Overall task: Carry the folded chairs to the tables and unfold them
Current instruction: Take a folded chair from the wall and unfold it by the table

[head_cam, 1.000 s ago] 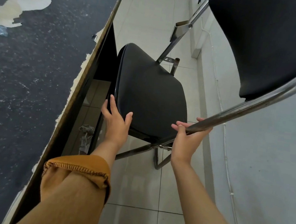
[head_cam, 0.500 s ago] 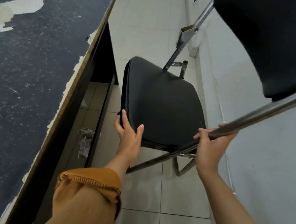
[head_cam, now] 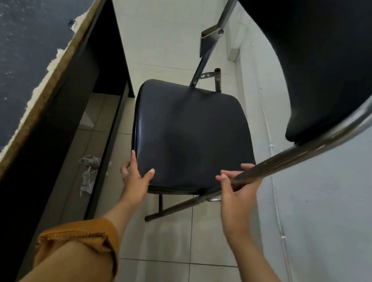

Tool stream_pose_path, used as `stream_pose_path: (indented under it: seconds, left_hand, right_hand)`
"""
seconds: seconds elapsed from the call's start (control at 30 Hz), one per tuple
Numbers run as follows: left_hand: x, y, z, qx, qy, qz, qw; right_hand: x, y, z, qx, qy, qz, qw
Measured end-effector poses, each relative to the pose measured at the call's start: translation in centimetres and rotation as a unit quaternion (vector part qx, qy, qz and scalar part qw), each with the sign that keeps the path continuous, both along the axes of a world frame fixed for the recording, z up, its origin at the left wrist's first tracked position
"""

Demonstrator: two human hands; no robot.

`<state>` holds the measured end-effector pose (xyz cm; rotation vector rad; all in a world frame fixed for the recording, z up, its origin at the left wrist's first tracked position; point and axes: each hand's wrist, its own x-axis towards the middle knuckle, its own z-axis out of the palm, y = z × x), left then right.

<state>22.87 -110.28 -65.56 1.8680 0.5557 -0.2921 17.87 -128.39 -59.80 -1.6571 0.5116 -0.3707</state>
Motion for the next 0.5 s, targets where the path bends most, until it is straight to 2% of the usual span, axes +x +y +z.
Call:
stream_pose_path:
  seconds: [0.13, 0.23, 0.3, 0.37, 0.4, 0.43, 0.5]
  left_hand:
    - [1.0, 0.7, -0.8, -0.002, 0.0, -0.015, 1.0]
    - [1.1, 0.8, -1.3, 0.006, 0.013, -0.022, 1.0]
    - [1.1, 0.9, -1.6, 0.046, 0.002, -0.041, 0.998]
    - [1.2, 0.9, -2.0, 0.108, -0.034, -0.094, 0.989]
    - [1.2, 0.7, -2.2, 0.168, -0.055, -0.146, 0.973]
    - [1.3, 0.5, -2.5, 0.25, -0.074, -0.207, 0.943]
    - [1.7, 0.2, -3.2, 0.382, -0.1, -0.302, 0.868]
  right_hand:
    - [0.4, 1.5, -0.7, 0.03, 0.007, -0.085, 0.996]
    - [-1.7, 4.0, -2.7, -0.03, 0.121, -0.144, 0.982]
    - [-3.1, 6.6, -3.9, -0.151, 0.164, -0.06, 0.973]
    - [-2.4, 8.0, -5.0, -0.291, 0.129, 0.082, 0.944]
    - [-1.1, 7.9, -5.5, -0.349, 0.114, 0.133, 0.921]
    - [0.5, 7.7, -5.8, -0.383, 0.118, 0.168, 0.901]
    - [3.8, 6.6, -6.6, -0.408, 0.171, 0.21, 0.872]
